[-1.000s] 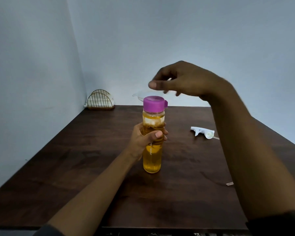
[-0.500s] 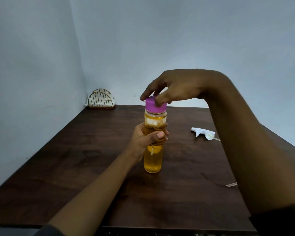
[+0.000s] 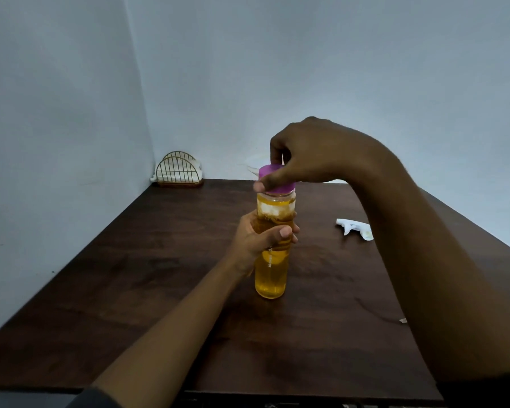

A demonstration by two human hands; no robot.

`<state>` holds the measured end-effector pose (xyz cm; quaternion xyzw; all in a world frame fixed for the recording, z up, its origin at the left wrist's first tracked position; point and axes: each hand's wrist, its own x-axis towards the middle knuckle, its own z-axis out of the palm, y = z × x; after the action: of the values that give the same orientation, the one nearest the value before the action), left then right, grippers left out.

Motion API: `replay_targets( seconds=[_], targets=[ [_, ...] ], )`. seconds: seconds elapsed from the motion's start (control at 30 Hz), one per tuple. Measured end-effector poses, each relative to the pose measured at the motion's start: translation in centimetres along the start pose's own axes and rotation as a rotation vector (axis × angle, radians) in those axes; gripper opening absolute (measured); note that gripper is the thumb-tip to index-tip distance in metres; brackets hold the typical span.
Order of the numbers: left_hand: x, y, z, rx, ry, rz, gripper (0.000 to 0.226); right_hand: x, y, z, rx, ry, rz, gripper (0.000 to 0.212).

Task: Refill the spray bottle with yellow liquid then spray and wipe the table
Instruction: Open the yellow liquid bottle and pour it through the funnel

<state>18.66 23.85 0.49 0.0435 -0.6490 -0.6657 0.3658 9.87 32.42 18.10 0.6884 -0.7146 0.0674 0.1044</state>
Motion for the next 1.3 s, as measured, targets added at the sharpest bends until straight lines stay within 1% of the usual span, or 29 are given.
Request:
replay_targets(
  seconds=[0.07,0.1,0.17,0.2,0.23,0.27,0.33,0.37,0.4,0.43,0.5,0.53,0.6,0.63,0.7,0.73,0.8,0.83,0.87,0.9,0.93,0.97,1.0,1.07,1.13,1.2,1.23,1.3],
  targets=[
    [0.0,0.1,0.1,-0.002,0.003,-0.002,0.070,0.0,1.0,-0.7,0.146,-0.137,-0.096,0.036],
    [0.0,0.1,0.1,0.002,0.002,-0.002,0.070,-0.1,1.5,-1.1,0.227,-0.210,-0.150,0.039],
    [0.0,0.2,0.2,0.007,-0.002,-0.004,0.071,-0.4,2.8,-1.3,0.386,-0.335,-0.215,0.060],
    [0.0,0.2,0.2,0.006,0.000,-0.005,0.072,-0.5,3.2,-1.2,0.454,-0.371,-0.225,0.069],
    [0.0,0.2,0.2,0.002,0.004,-0.005,0.072,-0.6,3.5,-1.0,0.509,-0.375,-0.222,0.073],
    [0.0,0.2,0.2,-0.001,0.006,-0.005,0.072,-0.7,3.6,-0.9,0.551,-0.343,-0.203,0.071],
    [0.0,0.2,0.2,0.001,0.003,-0.005,0.072,-0.6,3.2,-0.9,0.580,-0.212,-0.118,0.055],
    [0.0,0.2,0.2,0.005,-0.001,-0.006,0.071,-0.4,2.7,-1.0,0.524,-0.124,-0.066,0.049],
    [0.0,0.1,0.2,0.004,-0.003,-0.005,0.071,-0.2,2.3,-1.0,0.410,-0.039,-0.013,0.050],
    [0.0,0.1,0.2,-0.003,-0.003,-0.002,0.069,0.0,1.8,-1.0,0.274,0.024,0.040,0.056],
    [0.0,0.0,0.3,-0.022,0.004,0.007,0.065,0.3,0.7,-0.6,0.057,0.072,0.098,0.068],
    [0.0,0.0,0.3,-0.029,0.006,0.009,0.064,0.4,0.1,-0.3,0.010,0.069,0.096,0.069],
    [0.0,-0.1,0.3,-0.034,0.010,0.010,0.063,0.6,-0.6,-0.2,-0.019,0.019,0.061,0.062],
    [0.0,-0.1,0.2,-0.032,0.011,0.010,0.063,0.7,-0.7,-0.5,-0.013,-0.035,0.040,0.055],
    [-0.1,0.0,0.2,-0.018,0.009,0.005,0.066,0.8,-0.2,-1.5,0.075,-0.195,-0.021,0.032],
    [-0.1,0.0,0.2,-0.013,0.009,0.002,0.067,0.8,0.1,-2.1,0.115,-0.285,-0.064,0.031],
    [-0.2,0.1,0.2,-0.007,0.008,-0.004,0.068,0.4,0.7,-2.9,0.193,-0.421,-0.127,0.060],
    [-0.2,0.1,0.2,-0.005,0.007,-0.006,0.069,0.2,0.9,-3.0,0.239,-0.435,-0.133,0.072],
    [-0.2,0.1,0.2,-0.003,0.008,-0.007,0.069,0.0,0.9,-3.1,0.283,-0.415,-0.134,0.077],
    [-0.1,0.1,0.2,0.000,0.009,-0.007,0.070,-0.2,0.8,-2.9,0.315,-0.360,-0.121,0.075],
    [-0.1,0.1,0.2,0.002,0.010,-0.007,0.070,-0.2,0.8,-2.8,0.319,-0.285,-0.088,0.068],
    [-0.1,0.1,0.2,0.001,0.010,-0.006,0.070,-0.1,0.5,-2.6,0.283,-0.199,-0.031,0.061],
    [-0.1,0.1,0.1,-0.001,0.007,-0.003,0.069,0.0,0.2,-2.5,0.196,-0.117,0.029,0.060],
    [-0.1,0.0,0.1,-0.004,0.006,0.001,0.066,0.3,-0.6,-1.8,-0.013,-0.032,0.115,0.067],
    [-0.1,0.0,0.1,-0.006,0.012,-0.001,0.066,0.5,-1.5,-0.7,-0.126,-0.004,0.124,0.067],
    [-0.1,-0.1,0.0,-0.003,0.017,-0.006,0.066,0.7,-1.8,-0.3,-0.159,-0.014,0.097,0.060],
    [-0.1,-0.1,0.0,-0.002,0.017,-0.006,0.066,0.8,-1.8,-0.6,-0.143,-0.064,0.073,0.053],
    [-0.2,0.0,0.1,-0.004,0.013,-0.004,0.066,0.7,-1.2,-1.6,-0.047,-0.218,-0.006,0.035]
  ],
)
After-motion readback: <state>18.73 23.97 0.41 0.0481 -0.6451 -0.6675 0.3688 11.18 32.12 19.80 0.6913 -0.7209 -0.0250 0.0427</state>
